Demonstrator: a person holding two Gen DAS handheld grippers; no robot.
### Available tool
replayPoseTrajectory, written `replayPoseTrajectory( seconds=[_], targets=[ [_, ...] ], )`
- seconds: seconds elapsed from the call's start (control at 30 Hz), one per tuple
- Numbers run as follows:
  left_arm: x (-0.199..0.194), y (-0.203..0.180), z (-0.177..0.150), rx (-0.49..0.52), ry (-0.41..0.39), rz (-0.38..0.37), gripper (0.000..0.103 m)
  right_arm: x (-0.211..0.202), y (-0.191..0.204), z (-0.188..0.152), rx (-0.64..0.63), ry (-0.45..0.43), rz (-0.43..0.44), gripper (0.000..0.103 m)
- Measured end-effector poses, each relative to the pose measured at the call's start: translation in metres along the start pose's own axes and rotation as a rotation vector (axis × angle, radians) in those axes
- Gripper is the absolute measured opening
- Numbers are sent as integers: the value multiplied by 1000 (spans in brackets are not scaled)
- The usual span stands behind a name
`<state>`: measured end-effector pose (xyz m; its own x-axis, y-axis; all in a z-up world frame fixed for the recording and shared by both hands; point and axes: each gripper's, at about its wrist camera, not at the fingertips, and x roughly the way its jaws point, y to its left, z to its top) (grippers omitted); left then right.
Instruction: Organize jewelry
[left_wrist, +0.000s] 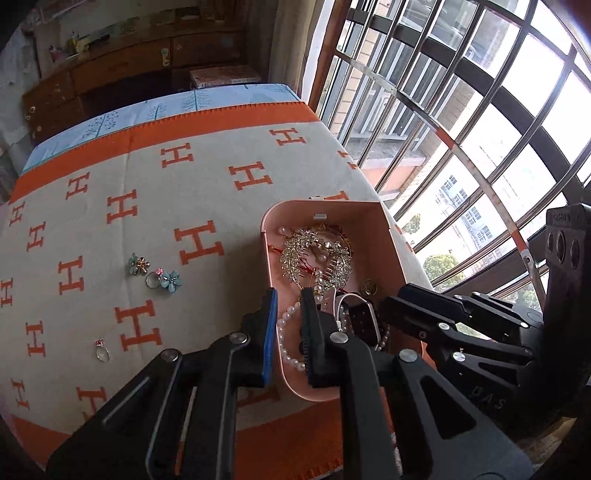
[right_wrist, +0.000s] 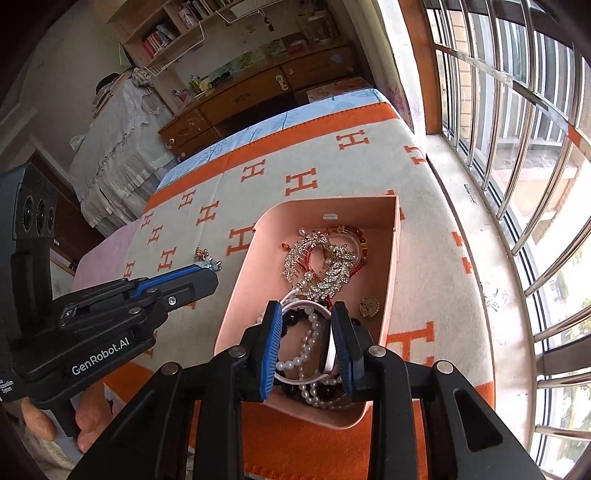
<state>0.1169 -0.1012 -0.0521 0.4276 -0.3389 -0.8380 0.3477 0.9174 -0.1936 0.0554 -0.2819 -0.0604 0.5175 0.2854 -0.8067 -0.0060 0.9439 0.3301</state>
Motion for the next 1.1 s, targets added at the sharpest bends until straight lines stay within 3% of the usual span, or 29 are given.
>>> replayPoseTrajectory(
  seconds=[0.3,0.37,0.43,0.5,0.83,1.1],
  targets=[
    [-28,25,-12,-24,-43,1,11,-7,34,-2,-61,-20,13,30],
    [-33,34,-16,-45,-50,-10,19,-4,44,-2,-82,-11,16,31],
    [-38,45,-19,-66,-65,-15,43,0,55,-1,-105,-3,14,31],
    [-45,58,-22,-93,-88,-15,53,4,66,1,-126,6,17,31],
    [-68,123,-28,-179,-107,102,54,18,124,14,-244,22,21,31],
    [-95,180,-25,-264,-111,205,54,37,159,58,-279,49,29,31]
  ],
)
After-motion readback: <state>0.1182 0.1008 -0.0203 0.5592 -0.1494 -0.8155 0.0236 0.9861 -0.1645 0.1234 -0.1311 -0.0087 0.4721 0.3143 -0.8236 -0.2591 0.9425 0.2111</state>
